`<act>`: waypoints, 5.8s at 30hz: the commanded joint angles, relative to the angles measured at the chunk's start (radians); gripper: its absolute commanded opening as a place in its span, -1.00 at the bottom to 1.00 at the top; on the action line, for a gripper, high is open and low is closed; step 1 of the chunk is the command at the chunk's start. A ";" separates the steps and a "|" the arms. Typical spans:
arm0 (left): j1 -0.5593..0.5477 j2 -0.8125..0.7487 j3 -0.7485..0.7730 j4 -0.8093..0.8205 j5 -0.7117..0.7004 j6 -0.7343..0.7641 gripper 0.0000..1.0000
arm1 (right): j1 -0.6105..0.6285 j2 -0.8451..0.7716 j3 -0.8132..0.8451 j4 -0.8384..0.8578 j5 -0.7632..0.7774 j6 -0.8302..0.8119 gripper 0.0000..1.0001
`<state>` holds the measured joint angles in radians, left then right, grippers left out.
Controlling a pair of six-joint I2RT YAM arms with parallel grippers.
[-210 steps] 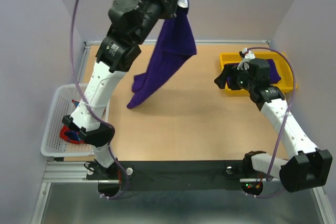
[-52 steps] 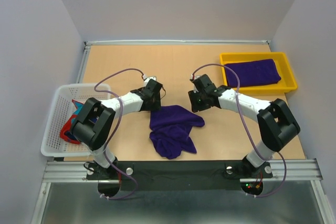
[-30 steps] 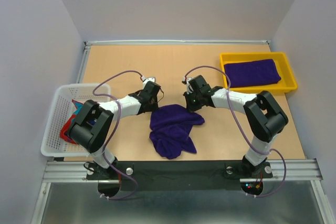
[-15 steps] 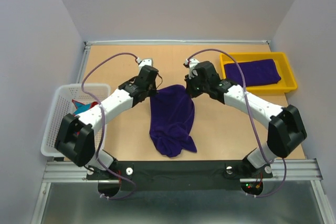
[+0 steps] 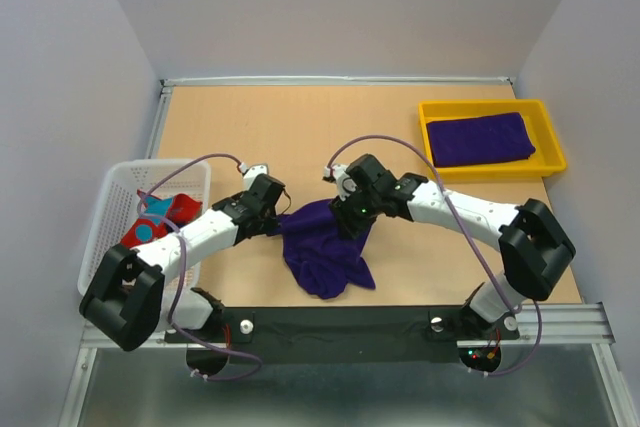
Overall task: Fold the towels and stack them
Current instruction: Flatten out the crumpled towel
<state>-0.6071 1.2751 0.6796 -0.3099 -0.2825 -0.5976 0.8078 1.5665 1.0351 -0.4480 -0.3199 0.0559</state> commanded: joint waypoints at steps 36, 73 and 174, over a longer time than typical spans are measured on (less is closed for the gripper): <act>0.000 -0.462 0.014 -0.277 0.256 -0.145 -1.00 | -0.136 0.185 0.083 -0.004 0.491 0.079 0.04; -0.011 -0.301 -0.078 -0.086 0.341 -0.114 -1.00 | -0.148 0.320 0.206 0.006 -0.062 -0.119 -0.10; 0.098 0.193 0.138 0.066 0.195 0.088 -1.00 | -0.352 -0.134 -0.118 0.075 0.265 0.302 -0.79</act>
<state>-0.5087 1.4738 0.8410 -0.2783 -0.1555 -0.4919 0.4641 1.4315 0.9745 -0.3458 0.0734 0.2962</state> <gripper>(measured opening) 0.014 0.077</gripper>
